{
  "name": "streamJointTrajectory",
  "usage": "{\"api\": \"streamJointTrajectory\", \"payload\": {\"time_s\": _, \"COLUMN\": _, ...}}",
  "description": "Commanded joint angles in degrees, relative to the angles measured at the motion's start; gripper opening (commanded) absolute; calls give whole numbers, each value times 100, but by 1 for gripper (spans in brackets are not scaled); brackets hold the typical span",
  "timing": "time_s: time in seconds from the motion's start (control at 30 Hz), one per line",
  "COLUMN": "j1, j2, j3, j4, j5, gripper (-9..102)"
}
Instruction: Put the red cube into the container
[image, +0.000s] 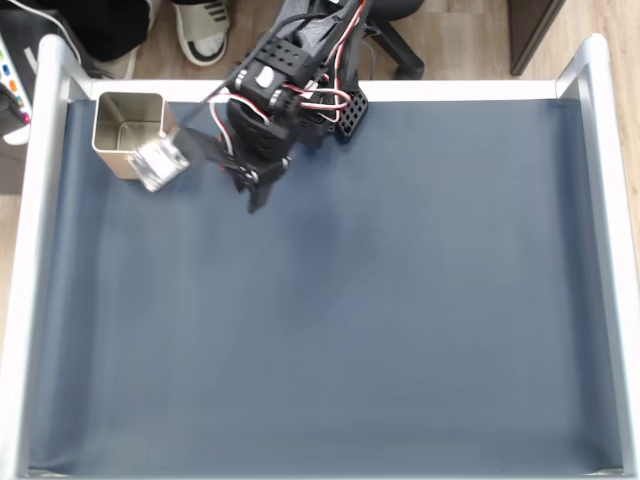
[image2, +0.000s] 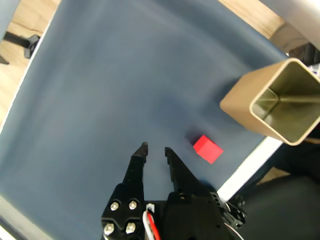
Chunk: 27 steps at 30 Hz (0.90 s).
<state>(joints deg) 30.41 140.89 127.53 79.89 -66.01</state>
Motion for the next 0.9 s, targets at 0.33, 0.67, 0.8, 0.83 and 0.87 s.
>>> {"api": "streamJointTrajectory", "payload": {"time_s": 0.33, "j1": 2373, "j2": 158, "j3": 246, "j4": 562, "j5": -870, "gripper": 27}}
{"api": "streamJointTrajectory", "payload": {"time_s": 0.67, "j1": 3437, "j2": 782, "j3": 1301, "j4": -70, "j5": -1898, "gripper": 30}}
{"api": "streamJointTrajectory", "payload": {"time_s": 0.8, "j1": 3744, "j2": 958, "j3": 1881, "j4": -809, "j5": -2065, "gripper": 31}}
{"api": "streamJointTrajectory", "payload": {"time_s": 0.83, "j1": 3779, "j2": 976, "j3": 2013, "j4": -984, "j5": -2065, "gripper": 31}}
{"api": "streamJointTrajectory", "payload": {"time_s": 0.87, "j1": 3814, "j2": 984, "j3": 2136, "j4": -1116, "j5": -2074, "gripper": 31}}
